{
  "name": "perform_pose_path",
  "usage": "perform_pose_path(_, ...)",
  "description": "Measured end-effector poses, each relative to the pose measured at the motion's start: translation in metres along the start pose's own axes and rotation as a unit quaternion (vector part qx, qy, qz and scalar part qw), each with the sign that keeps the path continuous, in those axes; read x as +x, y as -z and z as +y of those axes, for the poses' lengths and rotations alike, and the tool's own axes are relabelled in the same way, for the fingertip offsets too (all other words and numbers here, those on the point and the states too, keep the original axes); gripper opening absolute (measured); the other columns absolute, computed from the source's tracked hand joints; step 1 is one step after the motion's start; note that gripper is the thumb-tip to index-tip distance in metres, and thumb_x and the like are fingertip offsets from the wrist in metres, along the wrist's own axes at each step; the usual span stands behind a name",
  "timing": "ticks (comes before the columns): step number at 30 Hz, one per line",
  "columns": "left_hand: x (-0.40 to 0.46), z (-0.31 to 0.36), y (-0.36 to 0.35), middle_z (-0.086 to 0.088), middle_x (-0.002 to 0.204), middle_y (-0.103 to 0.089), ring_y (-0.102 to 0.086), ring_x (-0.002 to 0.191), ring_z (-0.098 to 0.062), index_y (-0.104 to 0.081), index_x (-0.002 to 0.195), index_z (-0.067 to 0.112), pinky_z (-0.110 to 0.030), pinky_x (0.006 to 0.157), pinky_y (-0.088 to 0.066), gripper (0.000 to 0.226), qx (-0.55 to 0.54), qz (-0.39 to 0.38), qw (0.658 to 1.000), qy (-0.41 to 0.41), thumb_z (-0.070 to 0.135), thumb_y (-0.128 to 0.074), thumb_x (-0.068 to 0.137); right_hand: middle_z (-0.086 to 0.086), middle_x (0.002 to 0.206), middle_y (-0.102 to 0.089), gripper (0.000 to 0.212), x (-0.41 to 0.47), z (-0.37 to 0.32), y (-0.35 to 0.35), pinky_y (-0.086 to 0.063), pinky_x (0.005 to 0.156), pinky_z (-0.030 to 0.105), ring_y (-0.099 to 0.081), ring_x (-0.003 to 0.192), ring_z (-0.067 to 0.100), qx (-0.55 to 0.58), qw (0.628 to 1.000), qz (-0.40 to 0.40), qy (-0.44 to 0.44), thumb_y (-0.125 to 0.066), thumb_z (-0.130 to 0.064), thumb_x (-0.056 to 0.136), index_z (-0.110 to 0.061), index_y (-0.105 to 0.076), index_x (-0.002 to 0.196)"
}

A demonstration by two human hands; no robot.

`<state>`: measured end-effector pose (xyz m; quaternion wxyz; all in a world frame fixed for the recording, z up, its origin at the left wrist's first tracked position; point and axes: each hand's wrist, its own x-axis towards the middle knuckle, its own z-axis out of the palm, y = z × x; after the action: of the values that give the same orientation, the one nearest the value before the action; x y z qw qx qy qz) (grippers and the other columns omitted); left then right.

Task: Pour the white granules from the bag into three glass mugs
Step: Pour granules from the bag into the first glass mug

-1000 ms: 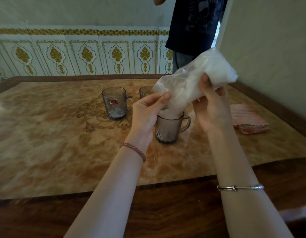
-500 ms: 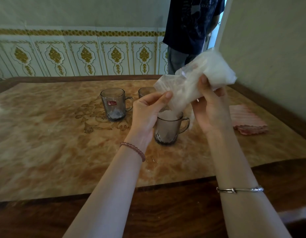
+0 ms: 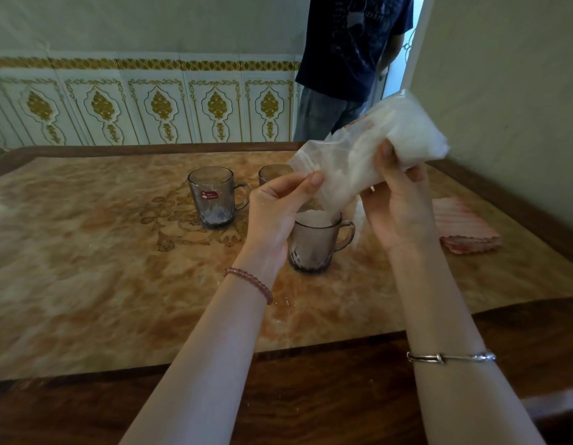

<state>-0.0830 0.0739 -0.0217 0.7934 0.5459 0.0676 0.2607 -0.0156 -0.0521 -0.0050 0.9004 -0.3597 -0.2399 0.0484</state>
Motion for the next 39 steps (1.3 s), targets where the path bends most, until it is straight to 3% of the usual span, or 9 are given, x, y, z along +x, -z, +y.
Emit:
perform_pose_path(5, 0.0018, 0.0028, 0.0023, 0.000, 0.079, -0.074, -0.068, 0.080, -0.009, -0.074, 0.084, 0.007, -0.020, 0.073, -0.054, 0.009, 0.001, 0.001, 1.000, -0.009, 0.013, -0.074, 0.078, 0.019, 0.140, -0.048, 0.104, 0.0004, -0.0016, 0.0022, -0.045, 0.104, 0.053, -0.048, 0.132, 0.035, 0.012, 1.000, 0.005, 0.011, -0.087, -0.026, 0.061, 0.000, -0.034, 0.146)
perform_pose_path(10, -0.0041, -0.0005, -0.0006, 0.005, 0.073, -0.073, -0.068, 0.072, -0.002, -0.073, 0.082, 0.008, -0.013, 0.065, -0.050, 0.005, 0.021, -0.010, 1.000, -0.009, 0.010, -0.074, 0.078, 0.012, 0.127, -0.058, 0.098, -0.0025, 0.0025, -0.0037, -0.053, 0.092, 0.040, -0.057, 0.122, 0.026, -0.004, 1.000, -0.010, -0.006, -0.084, -0.024, 0.061, 0.000, -0.038, 0.144)
perform_pose_path(14, 0.0016, 0.0025, 0.0063, 0.001, 0.078, -0.073, -0.068, 0.079, -0.009, -0.074, 0.079, 0.010, -0.024, 0.076, -0.053, 0.007, 0.003, 0.014, 1.000, -0.003, 0.016, -0.076, 0.076, 0.021, 0.139, -0.050, 0.104, -0.0002, -0.0008, -0.0008, -0.050, 0.099, 0.048, -0.051, 0.130, 0.034, -0.001, 1.000, 0.001, 0.003, -0.088, -0.026, 0.059, 0.000, -0.035, 0.145)
perform_pose_path(18, -0.0023, -0.0016, -0.0017, 0.004, 0.071, -0.072, -0.066, 0.068, -0.002, -0.073, 0.082, 0.005, -0.013, 0.063, -0.050, 0.007, 0.023, -0.004, 1.000, -0.005, 0.011, -0.074, 0.078, 0.011, 0.126, -0.059, 0.103, -0.0016, 0.0011, -0.0042, -0.053, 0.093, 0.041, -0.056, 0.123, 0.029, 0.005, 1.000, 0.006, -0.011, -0.089, -0.028, 0.056, -0.001, -0.040, 0.143)
perform_pose_path(21, -0.0011, -0.0013, 0.0005, 0.003, 0.072, -0.072, -0.066, 0.068, -0.005, -0.073, 0.081, 0.007, -0.015, 0.064, -0.051, 0.006, 0.019, 0.008, 1.000, -0.005, 0.012, -0.075, 0.078, 0.009, 0.122, -0.060, 0.097, -0.0003, 0.0013, -0.0039, -0.052, 0.097, 0.043, -0.056, 0.122, 0.029, -0.005, 1.000, 0.000, -0.012, -0.086, -0.025, 0.057, -0.001, -0.042, 0.140)
perform_pose_path(26, 0.0032, -0.0010, 0.0056, -0.001, 0.077, -0.072, -0.065, 0.072, -0.007, -0.073, 0.080, 0.007, -0.019, 0.069, -0.054, 0.007, 0.003, 0.013, 1.000, -0.005, 0.014, -0.074, 0.078, 0.020, 0.140, -0.050, 0.106, 0.0004, -0.0015, -0.0016, -0.047, 0.103, 0.049, -0.050, 0.131, 0.033, 0.001, 1.000, 0.019, 0.005, -0.090, -0.027, 0.056, 0.001, -0.038, 0.143)
perform_pose_path(30, 0.0011, -0.0049, 0.0035, -0.003, 0.078, -0.071, -0.065, 0.072, -0.007, -0.073, 0.080, 0.007, -0.017, 0.069, -0.053, 0.009, 0.014, 0.011, 1.000, -0.001, 0.015, -0.075, 0.077, 0.014, 0.130, -0.057, 0.103, 0.0005, 0.0006, -0.0018, -0.048, 0.102, 0.050, -0.053, 0.128, 0.033, 0.001, 1.000, 0.017, -0.007, -0.089, -0.028, 0.053, 0.001, -0.043, 0.140)
perform_pose_path(34, 0.0037, -0.0023, 0.0051, -0.002, 0.079, -0.071, -0.065, 0.074, -0.007, -0.073, 0.078, 0.008, -0.018, 0.069, -0.054, 0.006, 0.001, 0.015, 1.000, -0.011, 0.014, -0.074, 0.079, 0.022, 0.140, -0.050, 0.106, 0.0006, -0.0003, -0.0030, -0.050, 0.098, 0.046, -0.051, 0.130, 0.035, 0.001, 1.000, 0.027, 0.008, -0.092, -0.028, 0.054, 0.003, -0.040, 0.142)
perform_pose_path(39, 0.0017, -0.0044, -0.0002, -0.002, 0.075, -0.071, -0.065, 0.069, -0.004, -0.072, 0.083, 0.003, -0.015, 0.064, -0.051, 0.011, 0.011, 0.004, 1.000, -0.010, 0.013, -0.073, 0.079, 0.009, 0.120, -0.061, 0.100, -0.0007, 0.0023, -0.0053, -0.053, 0.094, 0.045, -0.058, 0.119, 0.029, 0.007, 1.000, 0.026, -0.004, -0.090, -0.027, 0.051, -0.002, -0.045, 0.137)
